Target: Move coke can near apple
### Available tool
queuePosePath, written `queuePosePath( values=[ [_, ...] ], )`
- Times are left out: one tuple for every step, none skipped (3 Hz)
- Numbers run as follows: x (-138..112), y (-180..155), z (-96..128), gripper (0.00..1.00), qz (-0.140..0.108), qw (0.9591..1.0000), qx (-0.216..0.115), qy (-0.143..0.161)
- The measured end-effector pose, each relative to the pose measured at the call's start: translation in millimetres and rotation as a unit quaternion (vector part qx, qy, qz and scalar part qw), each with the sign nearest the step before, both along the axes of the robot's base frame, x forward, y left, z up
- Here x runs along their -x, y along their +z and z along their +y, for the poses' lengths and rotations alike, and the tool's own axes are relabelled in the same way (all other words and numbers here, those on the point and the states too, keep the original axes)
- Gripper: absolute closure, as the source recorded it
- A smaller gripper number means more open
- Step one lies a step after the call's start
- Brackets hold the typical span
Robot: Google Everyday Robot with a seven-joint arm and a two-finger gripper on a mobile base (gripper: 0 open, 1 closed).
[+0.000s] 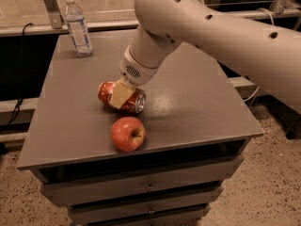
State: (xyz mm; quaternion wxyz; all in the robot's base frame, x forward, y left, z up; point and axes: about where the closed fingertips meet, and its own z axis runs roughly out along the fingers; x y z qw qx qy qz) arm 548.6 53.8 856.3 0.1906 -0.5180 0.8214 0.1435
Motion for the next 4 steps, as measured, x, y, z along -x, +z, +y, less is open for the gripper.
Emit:
queuePosePath(
  values=[
    [2.6, -1.2, -0.9, 0.13, 0.003, 1.0, 0.001, -0.001],
    [4.1, -2.4, -0.5, 0.0, 0.005, 1.0, 0.001, -0.001],
    [4.2, -2.6, -0.5, 0.0, 0.005, 1.0, 0.001, -0.001],
    [-6.2, 6.4, -12.7, 0.0, -0.009, 0.9997, -0.019, -0.008]
  ],
)
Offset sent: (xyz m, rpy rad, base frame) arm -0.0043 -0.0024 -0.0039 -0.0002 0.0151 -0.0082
